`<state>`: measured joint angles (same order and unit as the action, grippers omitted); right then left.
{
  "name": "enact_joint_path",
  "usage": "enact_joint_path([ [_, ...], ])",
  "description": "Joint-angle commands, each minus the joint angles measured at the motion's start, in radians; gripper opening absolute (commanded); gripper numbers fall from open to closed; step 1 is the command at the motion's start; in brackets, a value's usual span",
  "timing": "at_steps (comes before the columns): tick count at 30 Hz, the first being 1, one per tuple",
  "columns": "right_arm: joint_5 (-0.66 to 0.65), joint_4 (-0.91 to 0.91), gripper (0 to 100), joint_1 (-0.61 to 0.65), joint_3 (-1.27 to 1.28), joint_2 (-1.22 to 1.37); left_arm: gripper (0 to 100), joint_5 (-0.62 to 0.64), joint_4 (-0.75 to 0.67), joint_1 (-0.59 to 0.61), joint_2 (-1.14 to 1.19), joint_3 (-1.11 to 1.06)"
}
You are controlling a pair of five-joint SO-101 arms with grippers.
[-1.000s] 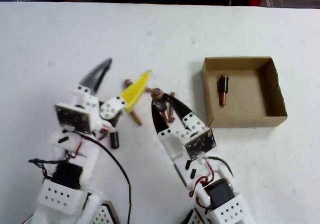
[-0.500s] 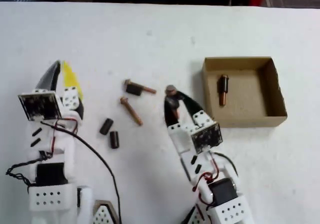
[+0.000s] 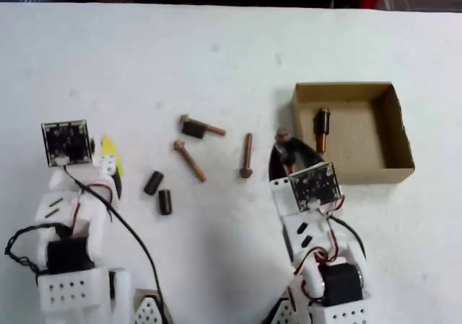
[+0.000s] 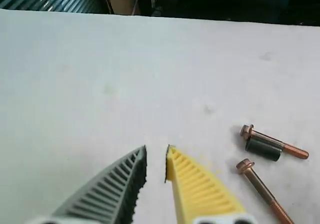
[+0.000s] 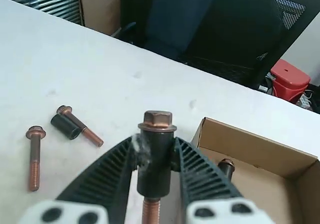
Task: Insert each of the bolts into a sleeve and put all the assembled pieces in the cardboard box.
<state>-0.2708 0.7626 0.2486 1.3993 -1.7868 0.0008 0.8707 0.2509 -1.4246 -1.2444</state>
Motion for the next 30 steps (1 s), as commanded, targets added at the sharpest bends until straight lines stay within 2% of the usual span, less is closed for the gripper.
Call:
enact_joint_path([
  [1,-0.018,0.042,1.6,-0.016,-0.127,0.008,10,-0.028,0.068,-0.019,-0.145,0.054],
  [3,-0.018,0.070,1.6,-0.016,-0.183,0.058,10,-0.098,0.123,-0.058,-0.249,0.044],
  [7,-0.015,0.088,1.6,-0.041,-0.315,0.255,8,-0.115,0.189,-0.067,-0.410,0.011],
  [17,-0.018,0.088,1.6,-0.255,-0.681,0.897,8,-0.117,0.192,-0.070,-0.400,-0.115],
  [23,-0.018,0.082,2.1,-0.309,-0.836,1.237,8,-0.115,0.190,-0.071,-0.400,-0.206],
  [30,-0.018,0.082,1.7,-0.367,-1.102,1.601,8,-0.117,0.112,-0.067,-0.400,-0.311],
])
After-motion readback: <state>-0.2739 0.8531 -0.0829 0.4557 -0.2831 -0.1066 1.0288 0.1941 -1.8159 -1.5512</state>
